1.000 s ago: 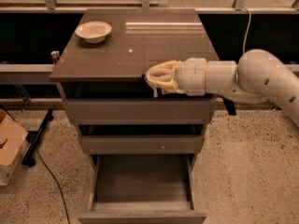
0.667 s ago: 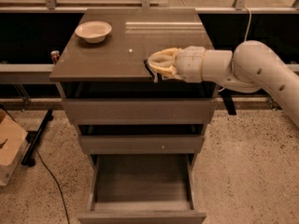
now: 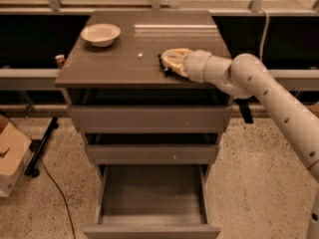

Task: Pick rxbar blueberry from bottom drawer and place on counter

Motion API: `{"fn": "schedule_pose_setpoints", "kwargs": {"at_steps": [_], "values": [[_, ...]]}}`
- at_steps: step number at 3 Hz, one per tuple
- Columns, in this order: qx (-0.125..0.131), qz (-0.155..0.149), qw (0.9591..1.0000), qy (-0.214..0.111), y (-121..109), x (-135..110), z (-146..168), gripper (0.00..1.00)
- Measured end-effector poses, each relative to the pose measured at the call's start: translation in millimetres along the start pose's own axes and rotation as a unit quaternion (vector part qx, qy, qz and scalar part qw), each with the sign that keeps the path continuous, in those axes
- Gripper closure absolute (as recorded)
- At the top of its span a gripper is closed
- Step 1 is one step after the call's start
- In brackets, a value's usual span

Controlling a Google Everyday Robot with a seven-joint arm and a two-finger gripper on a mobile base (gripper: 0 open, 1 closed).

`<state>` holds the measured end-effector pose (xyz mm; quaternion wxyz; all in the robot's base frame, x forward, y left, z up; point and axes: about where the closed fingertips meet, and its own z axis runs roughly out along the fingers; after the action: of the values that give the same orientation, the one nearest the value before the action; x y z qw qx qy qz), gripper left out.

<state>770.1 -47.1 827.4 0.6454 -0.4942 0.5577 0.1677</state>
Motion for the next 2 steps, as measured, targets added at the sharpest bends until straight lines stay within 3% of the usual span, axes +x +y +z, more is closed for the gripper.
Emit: {"fn": "schedule_pose_setpoints", "kwargs": {"at_steps": [1,2], "values": [[0.0,0.0,1.0,0.0,-5.4,-10.5,-1.3,0.49],[0.0,0.0,1.0,0.0,-6.7,-13.3,-1.6,0.26]]}}
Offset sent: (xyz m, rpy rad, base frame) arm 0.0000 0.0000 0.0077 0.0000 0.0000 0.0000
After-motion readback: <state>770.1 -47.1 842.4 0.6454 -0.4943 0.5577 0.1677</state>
